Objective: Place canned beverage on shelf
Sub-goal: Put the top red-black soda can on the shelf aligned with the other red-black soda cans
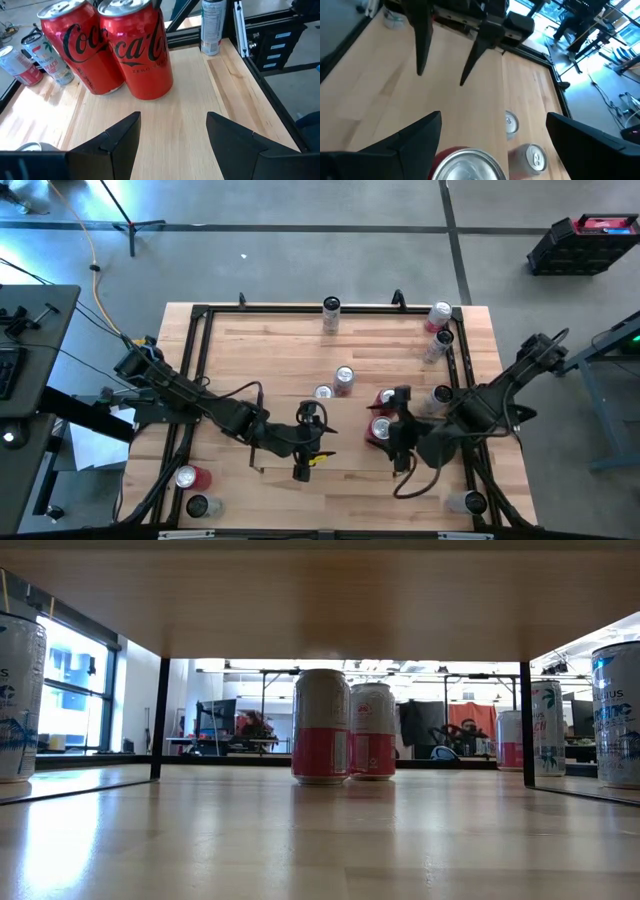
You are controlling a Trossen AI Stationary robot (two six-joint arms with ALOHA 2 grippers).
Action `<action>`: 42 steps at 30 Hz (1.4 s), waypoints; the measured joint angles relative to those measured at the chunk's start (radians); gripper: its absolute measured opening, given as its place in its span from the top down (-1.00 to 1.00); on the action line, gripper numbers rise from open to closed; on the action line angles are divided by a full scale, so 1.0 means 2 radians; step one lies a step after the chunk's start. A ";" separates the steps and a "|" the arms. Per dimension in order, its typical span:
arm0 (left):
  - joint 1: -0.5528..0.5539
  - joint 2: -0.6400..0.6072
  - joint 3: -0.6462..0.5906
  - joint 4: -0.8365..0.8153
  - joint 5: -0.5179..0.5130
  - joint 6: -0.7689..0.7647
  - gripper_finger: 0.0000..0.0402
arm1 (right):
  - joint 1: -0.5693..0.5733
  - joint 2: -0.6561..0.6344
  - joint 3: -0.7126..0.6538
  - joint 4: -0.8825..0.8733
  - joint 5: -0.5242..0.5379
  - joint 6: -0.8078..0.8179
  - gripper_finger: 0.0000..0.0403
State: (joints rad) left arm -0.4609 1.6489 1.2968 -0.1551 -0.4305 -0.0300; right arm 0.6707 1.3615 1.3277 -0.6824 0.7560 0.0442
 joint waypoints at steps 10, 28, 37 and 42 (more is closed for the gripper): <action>-0.002 0.000 0.000 -0.005 0.000 -0.006 -0.07 | 0.016 -0.001 0.000 -0.060 0.011 0.054 -0.71; -0.002 0.000 0.000 -0.005 0.000 -0.006 -0.07 | 0.052 -0.028 0.000 -0.112 0.032 0.114 -0.71; -0.002 0.000 0.000 -0.005 0.000 -0.006 -0.07 | 0.043 -0.037 0.000 -0.047 -0.032 0.080 -0.71; -0.002 0.000 0.000 -0.003 0.001 -0.001 -0.07 | 0.004 -0.040 -0.001 -0.026 -0.128 0.068 -0.71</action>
State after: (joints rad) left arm -0.4652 1.6489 1.2968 -0.1611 -0.4295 -0.0323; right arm 0.6780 1.2810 1.3266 -0.7337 0.5009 0.1811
